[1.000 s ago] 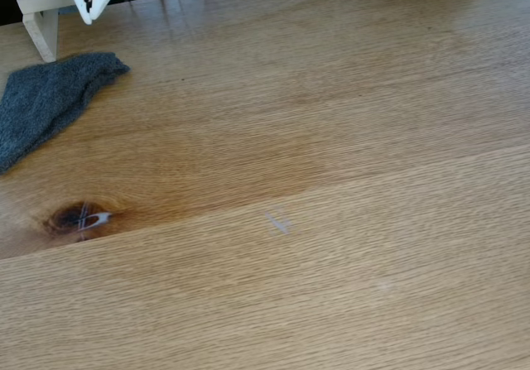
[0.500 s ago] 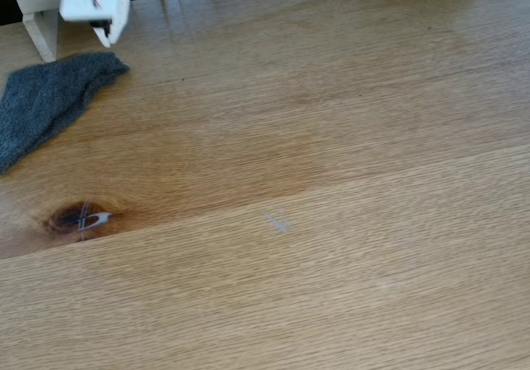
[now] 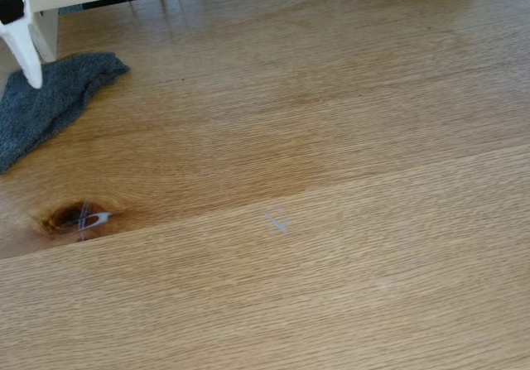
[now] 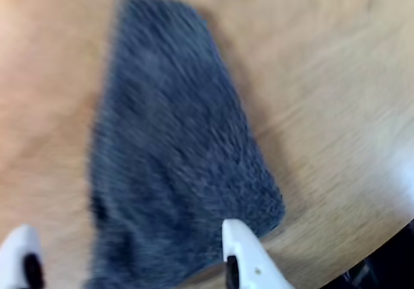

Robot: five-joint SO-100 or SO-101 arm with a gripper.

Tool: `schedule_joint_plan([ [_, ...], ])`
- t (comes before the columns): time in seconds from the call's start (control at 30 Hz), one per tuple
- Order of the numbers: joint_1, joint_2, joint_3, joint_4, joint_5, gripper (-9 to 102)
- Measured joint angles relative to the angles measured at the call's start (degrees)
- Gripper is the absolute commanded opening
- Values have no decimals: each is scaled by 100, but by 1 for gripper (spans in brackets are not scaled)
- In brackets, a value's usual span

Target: Clean the area in front of the robot

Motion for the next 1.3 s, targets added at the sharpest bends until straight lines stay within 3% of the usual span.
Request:
schedule_joint_plan([
  [0.27,211,-1688,-35,-923,-826,38],
  [0.67,281,-2672,-141,-1521,-1652,0],
  [0.8,281,-2707,-141,-1538,-1758,0],
  [1.07,79,-1802,-132,-1441,-976,0],
  [1.3,-1107,571,-141,-817,-9,0],
])
